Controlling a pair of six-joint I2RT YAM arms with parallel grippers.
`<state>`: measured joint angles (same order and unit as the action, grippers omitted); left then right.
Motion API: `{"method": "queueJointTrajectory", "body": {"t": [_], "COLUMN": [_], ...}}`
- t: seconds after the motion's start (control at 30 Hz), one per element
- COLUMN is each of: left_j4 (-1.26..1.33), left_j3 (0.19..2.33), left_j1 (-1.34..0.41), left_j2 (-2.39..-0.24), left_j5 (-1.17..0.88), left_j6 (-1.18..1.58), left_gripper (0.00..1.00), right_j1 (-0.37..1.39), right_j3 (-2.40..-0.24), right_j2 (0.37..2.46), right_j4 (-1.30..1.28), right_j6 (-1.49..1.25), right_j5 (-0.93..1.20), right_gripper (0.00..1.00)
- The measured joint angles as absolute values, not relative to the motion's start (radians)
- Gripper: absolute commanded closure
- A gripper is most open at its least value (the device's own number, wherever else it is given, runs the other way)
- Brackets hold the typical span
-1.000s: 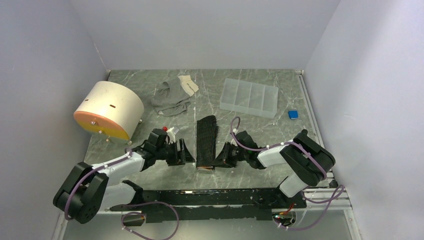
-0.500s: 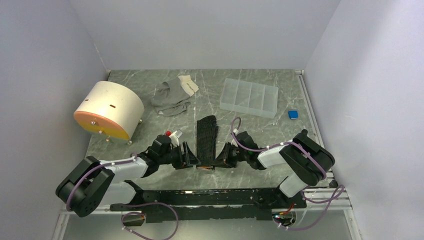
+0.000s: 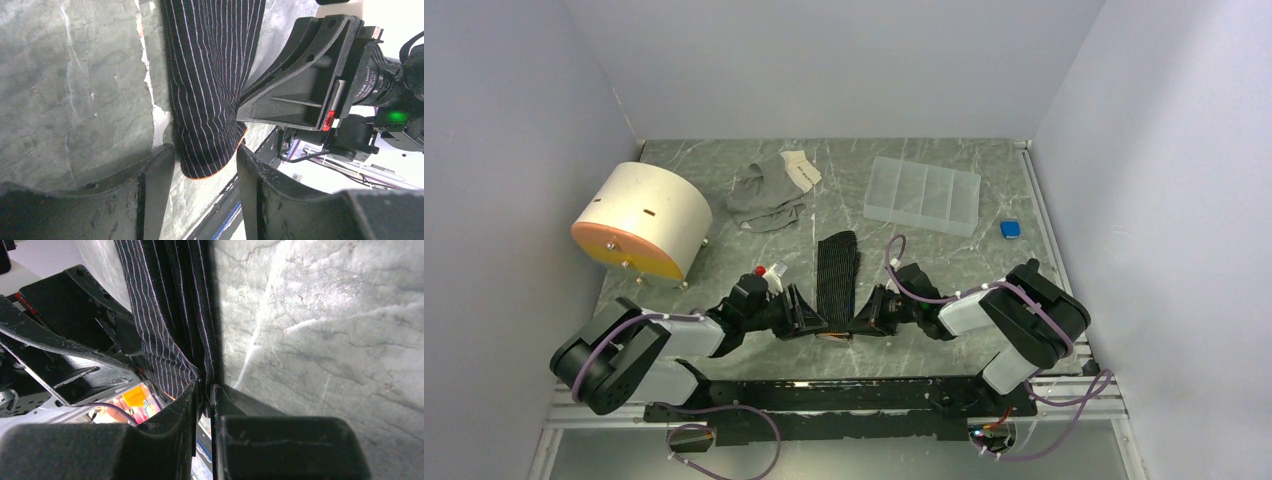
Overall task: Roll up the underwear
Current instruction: Roll the underwear to the center of the board.
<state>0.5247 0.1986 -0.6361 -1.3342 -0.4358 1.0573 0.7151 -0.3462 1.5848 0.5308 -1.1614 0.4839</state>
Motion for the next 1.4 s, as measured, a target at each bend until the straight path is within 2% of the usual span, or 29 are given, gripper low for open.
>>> {"method": "queueJointTrajectory", "body": {"t": [0.9, 0.97, 1.07, 1.23, 1.3, 1.4], "left_j4": [0.588, 0.591, 0.587, 0.548, 0.524, 0.486], "left_j3": [0.193, 0.194, 0.197, 0.213, 0.221, 0.236], "left_j1": [-0.673, -0.674, -0.675, -0.676, -0.677, -0.677], "left_j2": [-1.392, -1.396, -1.400, -1.395, -1.386, -1.375], "left_j5": [-0.391, -0.391, -0.390, -0.390, -0.390, -0.388], "left_j6": [1.097, 1.097, 1.095, 1.082, 1.069, 1.045], "left_gripper": [0.60, 0.65, 0.76, 0.90, 0.93, 0.95], "right_j1": [0.712, 0.712, 0.710, 0.709, 0.712, 0.720], "right_j3": [-0.338, -0.338, -0.339, -0.360, -0.385, -0.445], "right_j2": [1.618, 1.618, 1.624, 1.621, 1.601, 1.552], "right_j4": [0.592, 0.592, 0.596, 0.581, 0.541, 0.401], "right_j6": [-1.175, -1.175, -1.174, -1.147, -1.110, -0.994], "right_j5": [0.511, 0.511, 0.519, 0.543, 0.544, 0.498], "right_gripper": [0.92, 0.91, 0.86, 0.54, 0.50, 0.48]}}
